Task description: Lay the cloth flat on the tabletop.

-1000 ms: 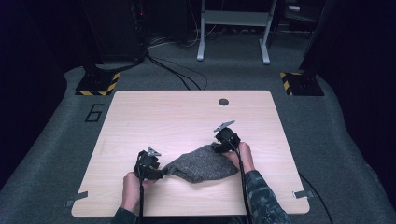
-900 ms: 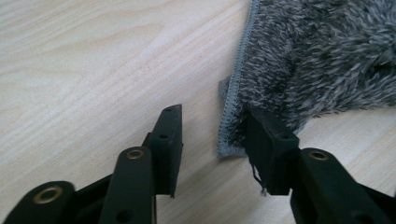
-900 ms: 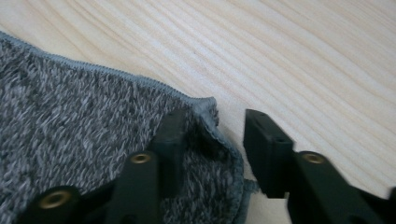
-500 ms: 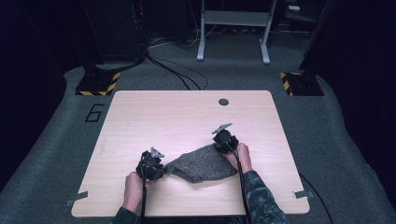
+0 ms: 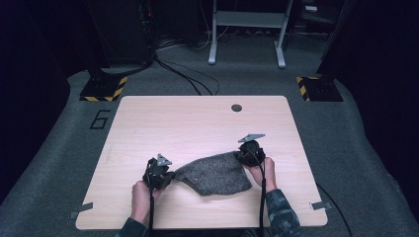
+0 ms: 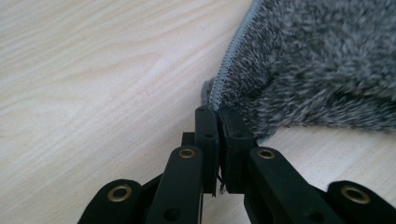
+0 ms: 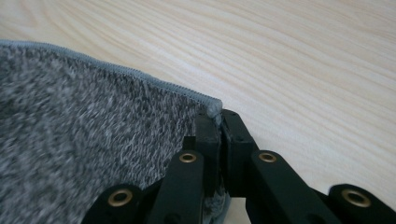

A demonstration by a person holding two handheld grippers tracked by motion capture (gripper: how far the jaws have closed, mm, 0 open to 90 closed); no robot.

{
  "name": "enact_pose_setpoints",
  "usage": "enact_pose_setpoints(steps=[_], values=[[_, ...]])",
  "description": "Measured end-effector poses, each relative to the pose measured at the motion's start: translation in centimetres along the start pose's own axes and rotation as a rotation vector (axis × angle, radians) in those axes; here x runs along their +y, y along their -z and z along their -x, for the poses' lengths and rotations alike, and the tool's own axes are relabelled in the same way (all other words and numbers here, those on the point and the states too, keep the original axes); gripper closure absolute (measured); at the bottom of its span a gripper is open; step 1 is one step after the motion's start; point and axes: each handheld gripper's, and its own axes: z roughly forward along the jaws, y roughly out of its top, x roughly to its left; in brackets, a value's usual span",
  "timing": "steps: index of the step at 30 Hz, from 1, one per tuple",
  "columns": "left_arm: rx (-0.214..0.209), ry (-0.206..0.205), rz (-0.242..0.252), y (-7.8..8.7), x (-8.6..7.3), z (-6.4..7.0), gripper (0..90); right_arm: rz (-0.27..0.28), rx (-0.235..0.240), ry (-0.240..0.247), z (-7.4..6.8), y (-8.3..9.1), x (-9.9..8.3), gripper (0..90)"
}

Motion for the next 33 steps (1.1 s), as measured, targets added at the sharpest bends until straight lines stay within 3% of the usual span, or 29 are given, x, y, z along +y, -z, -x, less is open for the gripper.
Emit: enact_pose_setpoints(steps=[6,13,16,21,24,28,30,32,33], values=[[-0.032,0.006,0.005,0.9,0.2,-0.2,86.5,0.014,0.001,0.005,-0.8,2.4,-0.9,87.1],[-0.062,0.0,0.001,1.3,0.1,0.2,86.4,0.002,0.021,-0.006,-1.6,3.6,-2.5,87.1],[-0.056,0.007,-0.007,0.9,0.0,0.2,86.5,0.004,0.023,-0.007,-1.8,4.0,-2.9,87.2],[-0.047,0.018,-0.013,-0.5,0.8,-1.1,87.1,-0.002,0.004,-0.011,-0.6,2.9,-2.2,87.7],[-0.029,0.017,-0.004,-1.3,2.5,-2.1,87.4,-0.001,-0.019,-0.012,0.6,1.8,-0.6,88.1],[0.029,-0.007,0.017,-1.7,7.6,-4.6,87.6,0.029,-0.075,0.021,2.8,0.5,3.4,88.3],[0.074,-0.018,0.063,-0.4,10.7,-6.0,87.5,0.074,-0.111,0.028,4.0,1.3,6.6,88.3],[0.108,-0.034,0.127,1.9,13.4,-6.6,87.6,0.129,-0.149,0.024,4.4,3.0,9.2,88.3],[0.144,-0.059,0.183,4.1,15.1,-6.6,87.5,0.164,-0.158,0.043,4.5,4.0,10.3,88.2]])
